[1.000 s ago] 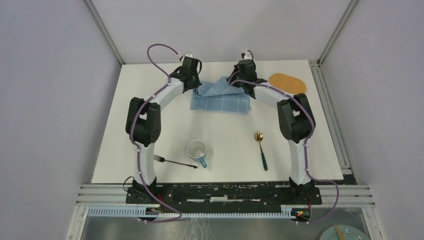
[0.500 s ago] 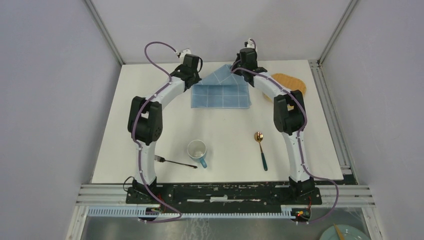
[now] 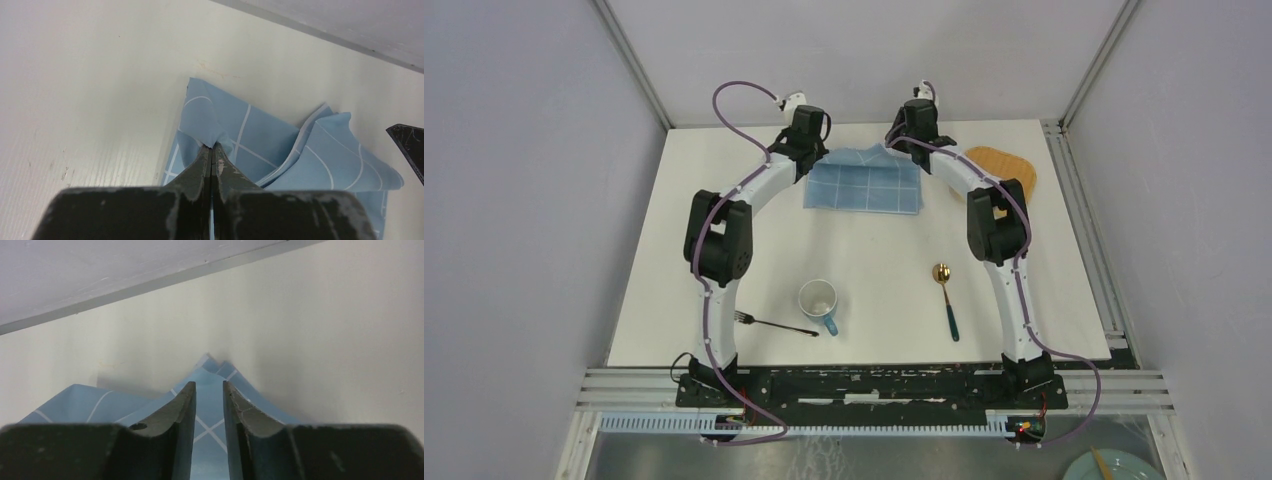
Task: Set the dinner table for one person
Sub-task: Adjust the napkin at the center of the board, then move the napkin to the center of the board.
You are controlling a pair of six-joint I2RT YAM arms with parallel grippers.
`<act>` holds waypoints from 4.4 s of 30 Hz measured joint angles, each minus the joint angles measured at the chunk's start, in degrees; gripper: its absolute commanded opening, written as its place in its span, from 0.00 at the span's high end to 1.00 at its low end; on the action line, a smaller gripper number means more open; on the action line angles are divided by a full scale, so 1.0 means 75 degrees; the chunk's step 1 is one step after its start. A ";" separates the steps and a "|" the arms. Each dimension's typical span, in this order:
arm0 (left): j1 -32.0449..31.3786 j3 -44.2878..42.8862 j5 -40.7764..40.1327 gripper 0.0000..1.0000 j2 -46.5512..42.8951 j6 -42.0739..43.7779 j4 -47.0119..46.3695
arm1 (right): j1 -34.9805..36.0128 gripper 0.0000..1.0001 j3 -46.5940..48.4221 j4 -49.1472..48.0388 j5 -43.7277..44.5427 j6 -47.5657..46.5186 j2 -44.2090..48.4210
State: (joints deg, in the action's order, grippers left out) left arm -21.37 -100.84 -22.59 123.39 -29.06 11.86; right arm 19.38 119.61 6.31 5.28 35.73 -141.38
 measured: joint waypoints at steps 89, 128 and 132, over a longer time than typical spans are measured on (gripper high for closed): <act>-0.0017 -0.0111 -0.0140 0.98 0.0507 0.0023 -0.0338 | 0.1020 1.00 -0.5243 0.0638 -0.3121 0.0210 0.2626; -0.0012 -0.0396 -0.0146 0.98 0.0507 0.0023 -0.0169 | 0.1469 1.00 -0.3564 0.0746 -0.1888 -0.0015 0.2133; -0.0012 -0.0396 -0.0143 0.98 0.0507 0.0026 -0.0169 | 0.1469 1.00 -0.3442 0.0726 -0.1743 -0.0029 0.1749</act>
State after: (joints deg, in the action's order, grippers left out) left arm -21.45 -103.81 -23.66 127.20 -28.86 10.59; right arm 30.39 93.80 11.75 -7.79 35.51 -128.27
